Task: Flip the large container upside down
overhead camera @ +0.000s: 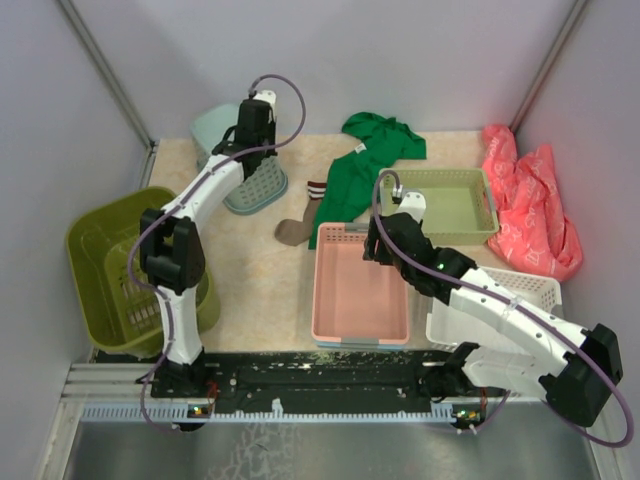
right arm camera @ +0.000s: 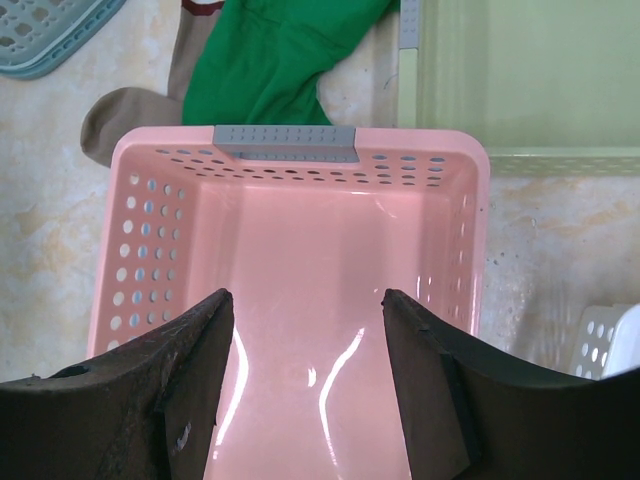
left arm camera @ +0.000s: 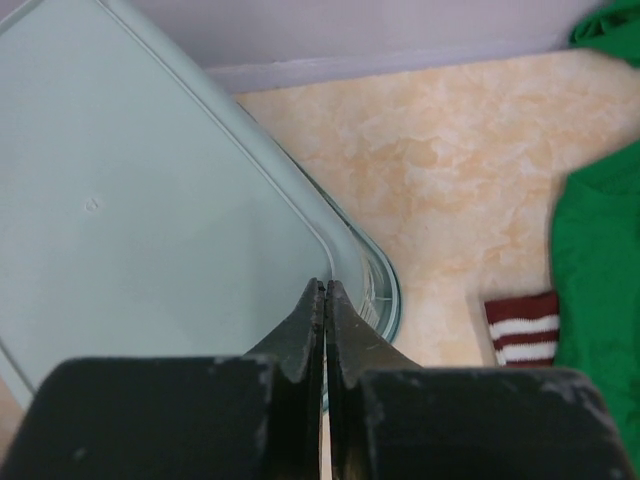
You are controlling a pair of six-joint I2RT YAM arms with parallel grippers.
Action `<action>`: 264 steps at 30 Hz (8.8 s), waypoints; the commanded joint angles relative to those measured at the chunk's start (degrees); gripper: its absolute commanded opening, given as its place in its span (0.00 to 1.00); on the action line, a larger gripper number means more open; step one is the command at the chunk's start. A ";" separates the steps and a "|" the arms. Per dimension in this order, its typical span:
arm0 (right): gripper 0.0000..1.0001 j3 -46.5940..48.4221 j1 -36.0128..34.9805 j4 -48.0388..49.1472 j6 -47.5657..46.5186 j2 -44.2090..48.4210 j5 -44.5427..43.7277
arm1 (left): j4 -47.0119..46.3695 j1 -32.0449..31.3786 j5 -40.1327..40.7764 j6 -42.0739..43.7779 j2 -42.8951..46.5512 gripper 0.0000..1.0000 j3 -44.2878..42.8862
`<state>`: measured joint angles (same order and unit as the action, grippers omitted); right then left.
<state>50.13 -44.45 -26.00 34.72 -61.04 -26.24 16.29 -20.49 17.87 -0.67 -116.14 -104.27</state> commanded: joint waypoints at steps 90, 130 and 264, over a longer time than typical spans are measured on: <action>0.62 -3.07 0.30 5.65 -0.98 9.19 -10.10 | -2.09 2.12 -18.55 -3.32 18.79 0.96 14.18; 0.73 -4.36 0.32 8.18 -6.21 20.54 -20.52 | -15.79 3.29 -26.84 -4.78 0.65 1.00 13.07; 0.80 -7.84 0.26 19.69 -11.71 10.69 -7.68 | 21.71 10.39 7.18 -27.19 47.99 0.91 46.86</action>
<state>40.53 -44.42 -9.32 23.55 -51.05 -34.70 39.79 -10.35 24.34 -24.71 -68.14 -59.05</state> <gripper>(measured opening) 0.795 0.965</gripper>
